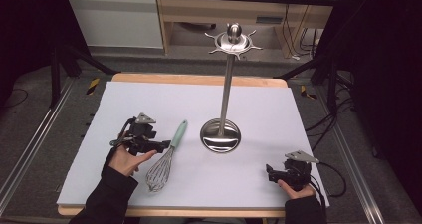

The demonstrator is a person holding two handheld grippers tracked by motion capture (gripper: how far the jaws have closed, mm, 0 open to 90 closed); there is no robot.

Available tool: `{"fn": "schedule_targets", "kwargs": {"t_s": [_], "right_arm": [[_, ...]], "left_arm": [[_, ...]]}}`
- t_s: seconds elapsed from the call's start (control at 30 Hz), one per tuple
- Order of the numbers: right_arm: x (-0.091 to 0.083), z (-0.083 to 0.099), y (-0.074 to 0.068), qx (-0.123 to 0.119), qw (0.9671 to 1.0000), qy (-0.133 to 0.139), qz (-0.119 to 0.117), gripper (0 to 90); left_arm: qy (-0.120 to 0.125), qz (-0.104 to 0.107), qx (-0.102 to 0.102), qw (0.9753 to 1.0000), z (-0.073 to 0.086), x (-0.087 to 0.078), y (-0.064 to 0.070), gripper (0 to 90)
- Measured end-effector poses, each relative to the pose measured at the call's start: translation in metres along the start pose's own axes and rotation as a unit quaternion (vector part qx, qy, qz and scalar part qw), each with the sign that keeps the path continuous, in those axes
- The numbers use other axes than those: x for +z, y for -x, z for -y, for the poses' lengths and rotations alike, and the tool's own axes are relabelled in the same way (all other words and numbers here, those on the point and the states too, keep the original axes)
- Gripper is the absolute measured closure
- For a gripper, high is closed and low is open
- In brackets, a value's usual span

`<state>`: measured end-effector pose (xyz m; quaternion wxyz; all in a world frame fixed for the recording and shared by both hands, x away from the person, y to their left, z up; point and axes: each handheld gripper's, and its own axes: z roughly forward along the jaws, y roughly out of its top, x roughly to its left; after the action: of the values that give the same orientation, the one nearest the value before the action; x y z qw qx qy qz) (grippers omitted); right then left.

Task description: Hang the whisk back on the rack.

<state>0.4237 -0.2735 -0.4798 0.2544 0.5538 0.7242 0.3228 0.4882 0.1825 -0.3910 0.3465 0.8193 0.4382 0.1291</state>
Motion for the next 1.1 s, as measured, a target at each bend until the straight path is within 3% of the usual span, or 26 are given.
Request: {"fn": "schedule_targets", "kwargs": {"t_s": [0.3, 0.7, 1.1], "right_arm": [[-0.001, 0.0, 0.002, 0.006, 1.0, 0.005, -0.002, 6.3], [0.0, 0.0, -0.001, -0.001, 1.0, 0.0, -0.002, 6.4], [0.001, 0.0, -0.001, -0.005, 1.0, -0.002, -0.002, 6.5]], "left_arm": [[-0.009, -0.002, 0.007, 0.9999, -0.011, 0.001, 0.006, 34.4], [-0.035, -0.005, 0.016, 0.9992, -0.022, 0.025, 0.012, 37.8], [-0.069, -0.008, 0.016, 0.9975, -0.019, 0.044, 0.01, 42.3]]}}
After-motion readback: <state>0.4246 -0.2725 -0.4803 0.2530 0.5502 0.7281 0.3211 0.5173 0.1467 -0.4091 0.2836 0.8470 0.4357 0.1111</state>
